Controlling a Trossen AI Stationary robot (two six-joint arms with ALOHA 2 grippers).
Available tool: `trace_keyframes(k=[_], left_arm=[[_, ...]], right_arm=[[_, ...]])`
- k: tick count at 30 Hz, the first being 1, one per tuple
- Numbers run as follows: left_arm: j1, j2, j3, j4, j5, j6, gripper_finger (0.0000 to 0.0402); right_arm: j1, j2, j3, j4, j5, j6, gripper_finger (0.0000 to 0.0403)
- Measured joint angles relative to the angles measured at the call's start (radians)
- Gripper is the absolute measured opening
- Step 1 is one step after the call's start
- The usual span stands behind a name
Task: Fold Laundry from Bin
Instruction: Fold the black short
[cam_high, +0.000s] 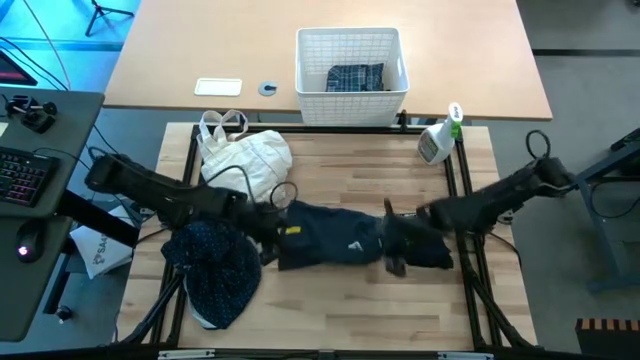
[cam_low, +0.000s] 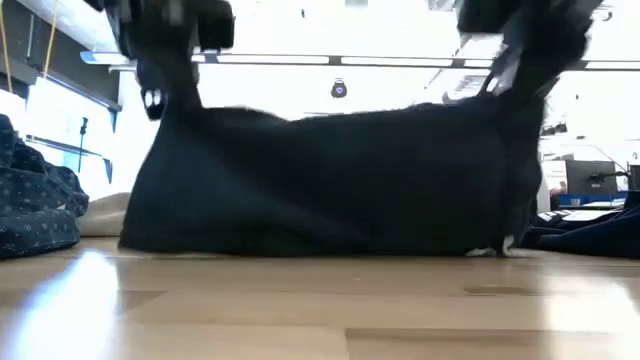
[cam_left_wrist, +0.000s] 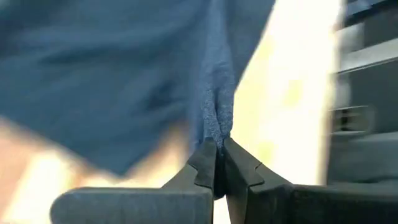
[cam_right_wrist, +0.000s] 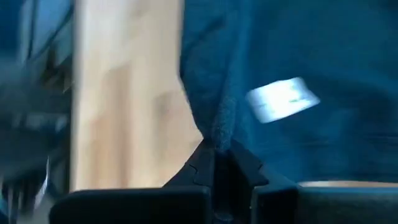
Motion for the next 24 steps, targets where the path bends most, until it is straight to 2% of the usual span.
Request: trace_keyframes(k=[4,8,13,19,21,24], left_arm=[[0.107,0.012,-0.031,-0.073,-0.065,0.086,0.0000],[0.208,0.011,-0.040,-0.052,-0.092,0.216,0.0000],[0.322,0.011,-0.041,-0.054,-0.093,0.372,0.0000],[0.400,0.011,-0.041,-0.042,-0.092,0.513,0.0000],[0.412,0.011,-0.039,-0.049,-0.034,0.518,0.0000],[0.411,0.004,-0.001,-0.125,0.200,0.506,0.0000]], right_arm=[[-0.185,0.000,-0.015,-0.018,-0.088,0.008,0.0009],[-0.332,0.048,-0.015,-0.040,-0.185,-0.014,0.0006],[-0.430,0.101,-0.014,-0.053,-0.192,-0.033,0.0008],[-0.484,0.143,-0.014,-0.048,-0.195,-0.094,0.0009],[-0.498,0.144,-0.009,-0.061,-0.274,-0.119,0.0009],[-0.501,0.141,0.024,-0.109,-0.547,-0.149,0.0009]])
